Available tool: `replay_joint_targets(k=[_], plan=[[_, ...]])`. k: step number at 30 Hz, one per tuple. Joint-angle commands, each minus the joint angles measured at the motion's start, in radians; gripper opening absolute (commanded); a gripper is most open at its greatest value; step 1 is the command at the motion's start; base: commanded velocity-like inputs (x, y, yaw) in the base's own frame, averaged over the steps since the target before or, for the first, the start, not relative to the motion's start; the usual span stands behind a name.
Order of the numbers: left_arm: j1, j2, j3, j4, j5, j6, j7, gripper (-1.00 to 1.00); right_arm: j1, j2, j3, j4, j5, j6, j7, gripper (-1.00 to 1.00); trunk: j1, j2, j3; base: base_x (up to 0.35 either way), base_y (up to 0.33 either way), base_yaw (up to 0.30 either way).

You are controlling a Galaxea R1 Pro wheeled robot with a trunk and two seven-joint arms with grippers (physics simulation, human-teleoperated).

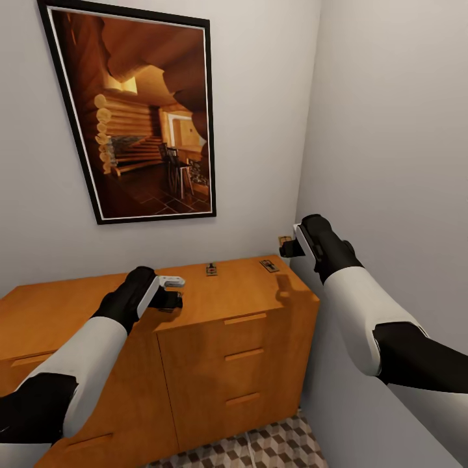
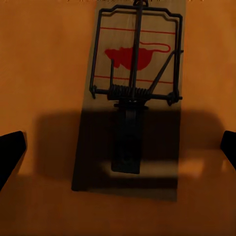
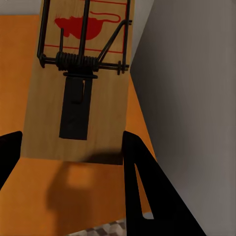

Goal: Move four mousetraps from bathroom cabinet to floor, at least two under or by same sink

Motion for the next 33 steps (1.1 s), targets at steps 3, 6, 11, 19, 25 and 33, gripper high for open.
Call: replay_joint_targets(k=[3,6,11,19,25,33], plan=[[0.000,0.001,-0.006,0.041,0.010,0.004,0.002,1.00,-0.001,0.000,0.002,0.000,-0.004,0.004,-0.006,-1.00,0.000,0.000,-0.001,0.000,0.000,0.000],[0.000,0.001,-0.006,0.041,0.010,0.004,0.002,1.00,-0.001,0.000,0.002,0.000,-0.004,0.004,-0.006,-1.00,0.000,0.000,-0.001,0.000,0.000,0.000],[0.000,-0.001,-0.006,0.045,0.010,0.004,0.002,1.00,-0.001,0.000,0.001,0.000,-0.004,0.004,-0.006,-1.00,0.000,0.000,-0.001,0.000,0.000,0.000],[0.000,-0.003,-0.006,0.064,0.011,0.004,0.002,-1.00,-0.001,-0.001,0.001,0.000,-0.005,0.004,-0.006,-1.00,0.000,0.000,-0.001,0.000,0.000,0.000],[0.000,-0.002,-0.007,0.093,0.011,0.004,0.002,-1.00,-0.001,-0.001,0.001,0.000,-0.006,0.004,-0.006,-1.00,0.000,0.000,-0.001,0.000,0.000,0.000],[0.000,0.000,-0.007,0.103,0.011,0.004,0.002,-1.00,-0.001,-0.001,0.001,0.000,-0.006,0.004,-0.006,-1.00,0.000,0.000,-0.001,0.000,0.000,0.000]])
